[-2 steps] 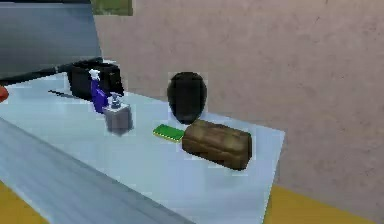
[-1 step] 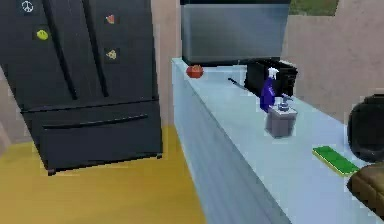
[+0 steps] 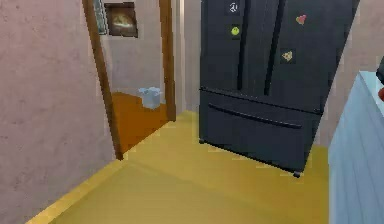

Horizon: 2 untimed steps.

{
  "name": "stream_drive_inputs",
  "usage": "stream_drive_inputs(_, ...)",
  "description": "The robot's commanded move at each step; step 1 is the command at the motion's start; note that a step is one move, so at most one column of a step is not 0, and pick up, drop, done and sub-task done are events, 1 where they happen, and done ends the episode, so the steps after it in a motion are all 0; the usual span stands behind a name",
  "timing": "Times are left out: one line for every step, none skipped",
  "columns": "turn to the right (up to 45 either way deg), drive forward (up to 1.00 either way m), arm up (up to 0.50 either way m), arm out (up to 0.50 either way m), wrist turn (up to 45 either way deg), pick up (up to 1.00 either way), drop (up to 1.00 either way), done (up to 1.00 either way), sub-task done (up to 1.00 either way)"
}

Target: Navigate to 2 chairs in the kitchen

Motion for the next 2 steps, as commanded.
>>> stream_drive_inputs(-45.0, 0.0, 0.0, 0.0, 0.0, 0.0, 0.0, 0.0, 0.0)
stream_drive_inputs(-12.0, 0.0, 0.0, 0.0, 0.0, 0.0, 0.0, 0.0, 0.0)
